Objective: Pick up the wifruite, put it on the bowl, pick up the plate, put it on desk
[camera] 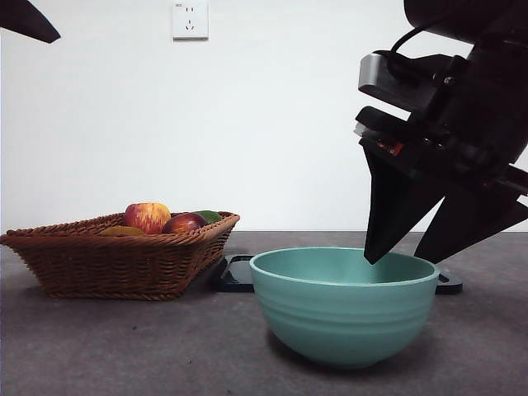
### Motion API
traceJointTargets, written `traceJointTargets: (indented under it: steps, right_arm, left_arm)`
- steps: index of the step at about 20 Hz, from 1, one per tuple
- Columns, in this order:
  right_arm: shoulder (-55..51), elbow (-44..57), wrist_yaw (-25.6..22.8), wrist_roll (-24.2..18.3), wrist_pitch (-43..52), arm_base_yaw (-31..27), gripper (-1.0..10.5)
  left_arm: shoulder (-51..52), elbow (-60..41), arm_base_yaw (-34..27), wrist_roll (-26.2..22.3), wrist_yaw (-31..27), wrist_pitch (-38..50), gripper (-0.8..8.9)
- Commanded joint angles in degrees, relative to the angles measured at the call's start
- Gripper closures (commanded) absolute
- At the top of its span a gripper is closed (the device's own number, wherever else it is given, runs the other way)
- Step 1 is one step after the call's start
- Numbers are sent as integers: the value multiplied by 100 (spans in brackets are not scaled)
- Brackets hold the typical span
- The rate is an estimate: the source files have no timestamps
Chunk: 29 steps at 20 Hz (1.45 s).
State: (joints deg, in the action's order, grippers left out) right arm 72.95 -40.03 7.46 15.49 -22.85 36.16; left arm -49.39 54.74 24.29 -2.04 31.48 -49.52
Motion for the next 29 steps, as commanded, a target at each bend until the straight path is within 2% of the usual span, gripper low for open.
traceJointTargets:
  steps: [1,5,11,17,22,29]
  right_arm:
    - [42,-24,-9,55,66,46,679]
    - [42,-24,-326,-81,1167,46,679]
    - [42,-24,-319,-81,3108,46,679]
    - [42,-24,-317,-81,4575,46,679]
    - [42,-24,-317,-81,5143,46,679]
    - [42,-24,-317,-81,5329,46,679]
  left_arm:
    - [-35,61,26,-48,26,22,501]
    - [-35,61,26,-50,26,-42,501]
    - [-35,61,26,-50,26,-37,501]
    - [-35,61,26,-50,26,-24,501]
    - [-35,61,26,-48,26,-26,501]
    - [-35,61,26,-48,26,-22,501]
